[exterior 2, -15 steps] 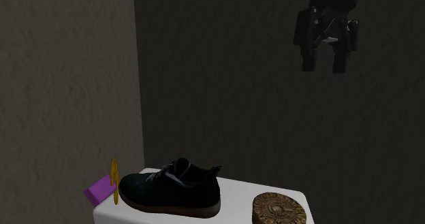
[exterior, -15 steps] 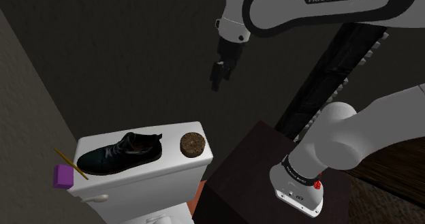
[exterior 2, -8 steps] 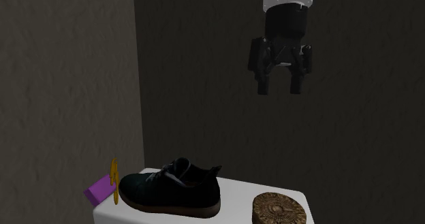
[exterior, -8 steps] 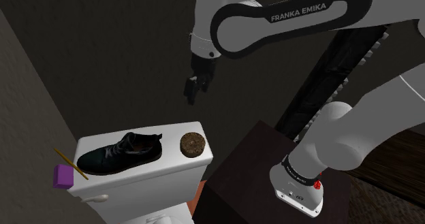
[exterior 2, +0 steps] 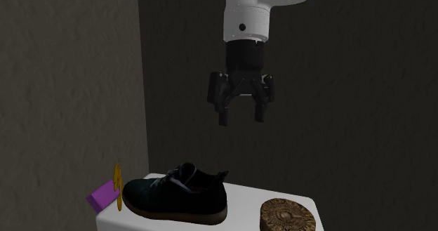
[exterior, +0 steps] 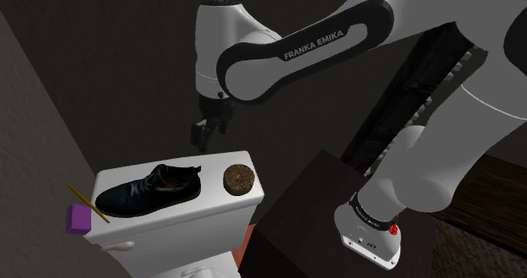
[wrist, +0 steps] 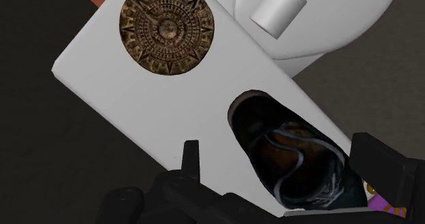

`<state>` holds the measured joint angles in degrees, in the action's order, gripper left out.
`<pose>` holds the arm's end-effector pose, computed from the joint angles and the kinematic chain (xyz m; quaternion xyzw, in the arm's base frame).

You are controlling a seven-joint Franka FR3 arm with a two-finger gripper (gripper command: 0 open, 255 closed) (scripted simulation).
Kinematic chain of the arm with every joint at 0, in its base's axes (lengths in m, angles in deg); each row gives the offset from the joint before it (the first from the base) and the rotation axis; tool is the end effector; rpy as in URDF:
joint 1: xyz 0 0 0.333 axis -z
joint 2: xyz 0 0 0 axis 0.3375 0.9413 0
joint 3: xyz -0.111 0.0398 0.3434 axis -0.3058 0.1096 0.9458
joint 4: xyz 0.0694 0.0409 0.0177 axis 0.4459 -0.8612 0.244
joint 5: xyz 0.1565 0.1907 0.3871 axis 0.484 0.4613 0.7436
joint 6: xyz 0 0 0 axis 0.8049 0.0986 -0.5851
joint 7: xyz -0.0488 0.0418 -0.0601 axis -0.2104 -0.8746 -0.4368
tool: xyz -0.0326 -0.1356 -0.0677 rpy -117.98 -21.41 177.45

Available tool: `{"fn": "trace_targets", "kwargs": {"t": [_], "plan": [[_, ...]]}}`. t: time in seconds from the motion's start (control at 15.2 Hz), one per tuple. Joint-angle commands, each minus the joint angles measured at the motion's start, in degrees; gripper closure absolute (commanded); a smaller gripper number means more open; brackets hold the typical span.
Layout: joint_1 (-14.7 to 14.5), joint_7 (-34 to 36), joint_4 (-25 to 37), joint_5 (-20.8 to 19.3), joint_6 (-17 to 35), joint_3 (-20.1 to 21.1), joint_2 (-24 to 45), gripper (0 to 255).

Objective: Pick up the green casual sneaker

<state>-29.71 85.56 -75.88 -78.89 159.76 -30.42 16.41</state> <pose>0.4978 0.2727 0.3439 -0.9924 -0.1213 0.0087 0.0163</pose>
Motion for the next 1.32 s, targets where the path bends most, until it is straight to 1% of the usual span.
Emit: {"fn": "trace_targets", "kwargs": {"t": [0.0, 0.33, 0.73, 1.25], "plan": [[-0.7, 2.0, 2.4, -1.4, 1.5, 1.0, 3.9, 0], [-3.5, 7.2, 9.7, -6.0, 3.9, 2.3, 14.4, 0], [-8.3, 12.2, 20.4, -11.1, 4.6, 2.0, 26.5, 0], [-9.0, 13.1, 19.5, -12.7, 9.1, 1.0, 30.2, 0]]}}
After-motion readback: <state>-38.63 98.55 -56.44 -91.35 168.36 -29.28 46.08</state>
